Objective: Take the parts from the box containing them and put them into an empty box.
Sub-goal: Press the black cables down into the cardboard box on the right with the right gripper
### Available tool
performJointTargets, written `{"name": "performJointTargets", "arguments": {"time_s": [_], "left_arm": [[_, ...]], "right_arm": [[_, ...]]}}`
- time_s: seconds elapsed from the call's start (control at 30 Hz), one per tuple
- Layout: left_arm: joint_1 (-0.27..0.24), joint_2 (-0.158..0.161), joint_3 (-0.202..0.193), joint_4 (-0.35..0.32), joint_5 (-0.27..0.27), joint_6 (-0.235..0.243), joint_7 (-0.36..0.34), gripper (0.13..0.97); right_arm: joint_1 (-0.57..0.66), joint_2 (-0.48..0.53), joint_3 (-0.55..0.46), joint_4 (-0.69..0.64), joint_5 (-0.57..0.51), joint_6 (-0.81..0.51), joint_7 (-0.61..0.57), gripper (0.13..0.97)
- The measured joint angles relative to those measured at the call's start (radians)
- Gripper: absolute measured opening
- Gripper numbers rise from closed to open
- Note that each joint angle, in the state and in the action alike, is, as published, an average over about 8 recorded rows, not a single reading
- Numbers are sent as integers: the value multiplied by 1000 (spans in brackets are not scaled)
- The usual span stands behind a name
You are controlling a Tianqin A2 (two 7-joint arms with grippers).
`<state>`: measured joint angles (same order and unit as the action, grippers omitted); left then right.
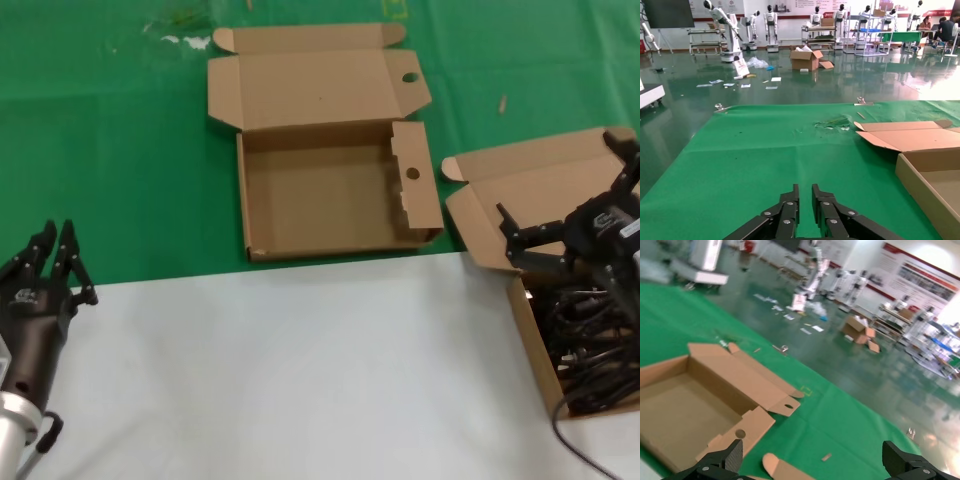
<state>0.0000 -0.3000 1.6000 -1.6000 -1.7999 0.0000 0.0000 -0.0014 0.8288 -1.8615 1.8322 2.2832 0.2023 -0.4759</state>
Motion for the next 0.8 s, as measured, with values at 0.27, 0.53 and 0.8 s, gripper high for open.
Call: {"name": "performJointTargets", "arguments": {"time_s": [0.27,0.53,0.8], "left_arm": [[0,0,0,0,0,0,0,183],[0,0,0,0,0,0,0,141],[0,0,0,0,0,0,0,140]], "right_arm": [[124,370,-183,93,336,-10,-210,966],[391,614,-495,106,361,-142,-160,966],[691,677,-762,57,29,-365,159,966]]}}
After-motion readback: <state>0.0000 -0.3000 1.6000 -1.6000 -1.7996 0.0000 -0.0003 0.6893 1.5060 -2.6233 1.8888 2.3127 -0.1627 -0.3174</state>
